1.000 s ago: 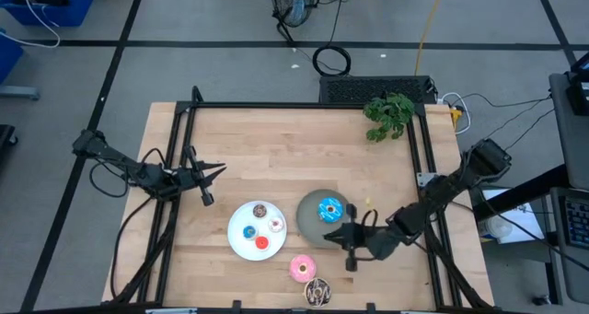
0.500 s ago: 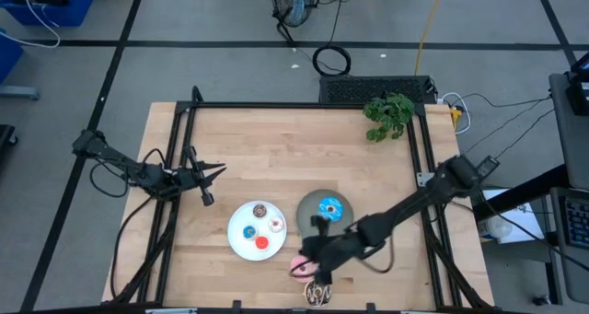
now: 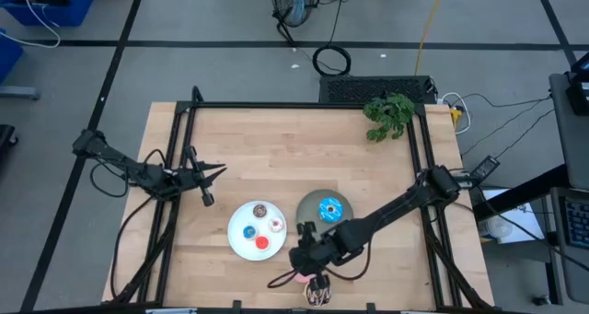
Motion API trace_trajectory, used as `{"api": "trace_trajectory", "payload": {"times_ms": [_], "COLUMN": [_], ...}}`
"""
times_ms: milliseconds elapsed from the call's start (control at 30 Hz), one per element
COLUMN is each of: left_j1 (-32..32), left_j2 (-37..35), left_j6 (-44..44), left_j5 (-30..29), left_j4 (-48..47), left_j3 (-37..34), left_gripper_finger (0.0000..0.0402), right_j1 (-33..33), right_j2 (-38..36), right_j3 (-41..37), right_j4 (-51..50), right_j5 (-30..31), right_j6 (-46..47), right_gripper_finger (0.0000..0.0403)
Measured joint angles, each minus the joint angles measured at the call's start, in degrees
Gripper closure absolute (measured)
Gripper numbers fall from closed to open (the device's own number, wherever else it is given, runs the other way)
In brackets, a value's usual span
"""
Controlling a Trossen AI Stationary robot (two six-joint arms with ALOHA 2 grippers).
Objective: Pick & Place donuts
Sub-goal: Put the large pink donut on the gray plate
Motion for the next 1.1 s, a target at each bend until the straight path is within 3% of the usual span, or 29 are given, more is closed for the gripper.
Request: {"api": "trace_trajectory", "payload": {"times_ms": [167,333,733,1100], "left_j1": [0.0,0.0,0.0,0.0], "left_j2": [0.02,0.02,0.02,0.02], "left_j6": [0.04,0.04,0.08,0.1], "left_j5": [0.0,0.0,0.0,0.0], "left_j4": [-0.22,-0.17,-0.32,-0.39], "left_j3": [0.0,0.0,0.0,0.0], "left_gripper_finger": [0.0355,0.0355,0.0355,0.0355], "right_j1": [-0.34,-0.3,-1.39,-1.16], "right_j2": [-0.05,0.25,6.52,8.97], "right_j3": [-0.01,-0.01,-0.05,-0.03], "right_j4": [1.86,2.14,2.39,1.39], "right_j5": [2.54,2.35,-5.11,-5.07], "right_j6": [-0.26,-0.24,-0.3,-1.54], "right_gripper_finger": [0.0209,0.0182,0.0171,0.0177]}}
